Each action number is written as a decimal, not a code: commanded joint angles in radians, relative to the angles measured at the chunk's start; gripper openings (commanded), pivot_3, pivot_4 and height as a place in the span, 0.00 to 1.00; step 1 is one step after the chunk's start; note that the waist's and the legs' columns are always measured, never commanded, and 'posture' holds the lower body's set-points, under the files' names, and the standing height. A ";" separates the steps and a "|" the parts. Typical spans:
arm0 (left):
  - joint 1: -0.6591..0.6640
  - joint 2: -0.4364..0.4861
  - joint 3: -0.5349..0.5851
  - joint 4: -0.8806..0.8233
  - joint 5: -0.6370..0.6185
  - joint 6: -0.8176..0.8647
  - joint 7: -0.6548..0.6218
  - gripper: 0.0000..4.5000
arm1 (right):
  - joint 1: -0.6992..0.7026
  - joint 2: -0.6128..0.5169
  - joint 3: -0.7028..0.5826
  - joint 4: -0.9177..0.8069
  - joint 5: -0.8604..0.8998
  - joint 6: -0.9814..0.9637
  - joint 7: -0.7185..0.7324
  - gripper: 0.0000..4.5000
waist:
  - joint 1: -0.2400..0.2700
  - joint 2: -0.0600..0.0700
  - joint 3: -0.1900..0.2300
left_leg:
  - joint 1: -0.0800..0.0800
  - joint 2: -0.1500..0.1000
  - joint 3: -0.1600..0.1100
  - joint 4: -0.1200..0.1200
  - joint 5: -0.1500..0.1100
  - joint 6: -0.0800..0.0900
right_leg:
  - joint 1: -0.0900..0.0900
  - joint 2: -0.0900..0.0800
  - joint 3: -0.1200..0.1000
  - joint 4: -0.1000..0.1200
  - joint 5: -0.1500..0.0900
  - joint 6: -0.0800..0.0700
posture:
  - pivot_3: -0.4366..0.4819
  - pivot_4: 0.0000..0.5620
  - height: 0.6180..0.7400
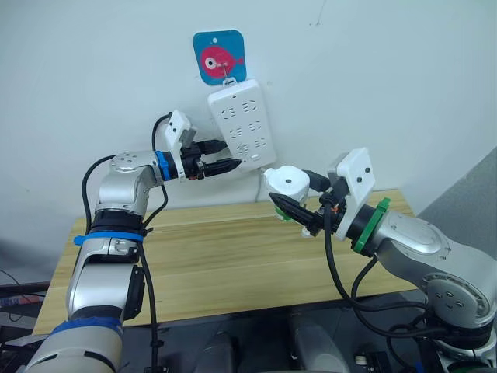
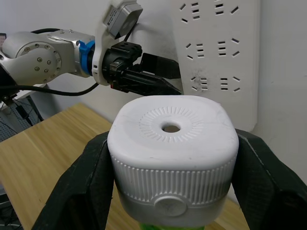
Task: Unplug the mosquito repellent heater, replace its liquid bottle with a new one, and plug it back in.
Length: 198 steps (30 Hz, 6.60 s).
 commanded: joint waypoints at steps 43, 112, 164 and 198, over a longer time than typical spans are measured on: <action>0.052 -0.031 0.064 -0.218 -0.061 0.161 0.113 0.29 | -0.281 0.160 0.153 0.266 -0.338 -0.009 -0.091 0.66 | -0.002 0.000 0.000 | -0.007 -0.001 0.001 0.001 0.000 -0.001 | -0.010 -0.008 0.001 0.006 0.001 -0.001 | 0.25 0.24 0.92; 0.094 -0.042 0.087 -0.351 -0.119 0.305 0.104 0.29 | -0.318 0.352 0.232 0.697 -0.640 -0.406 0.143 0.66 | -0.036 -0.001 -0.005 | -0.005 -0.001 0.006 0.002 0.002 -0.002 | -0.013 -0.009 0.001 0.010 0.005 -0.002 | 0.28 0.22 0.92; 0.914 0.176 0.206 -1.194 -0.312 0.150 0.201 0.85 | -0.156 0.122 0.345 0.420 -0.605 -0.383 0.369 0.01 | 0.054 -0.005 -0.011 | 0.004 0.000 0.006 0.001 0.002 -0.003 | -0.003 -0.007 -0.001 0.006 0.005 -0.003 | 0.40 0.22 0.92; 0.863 0.180 0.142 -1.149 -0.271 0.109 0.247 0.85 | -0.189 0.290 0.310 0.623 -0.757 -0.475 0.234 0.01 | 0.056 -0.007 -0.014 | 0.004 0.001 0.007 0.000 0.002 -0.003 | -0.003 -0.005 -0.001 0.006 0.005 -0.003 | 0.41 0.18 0.92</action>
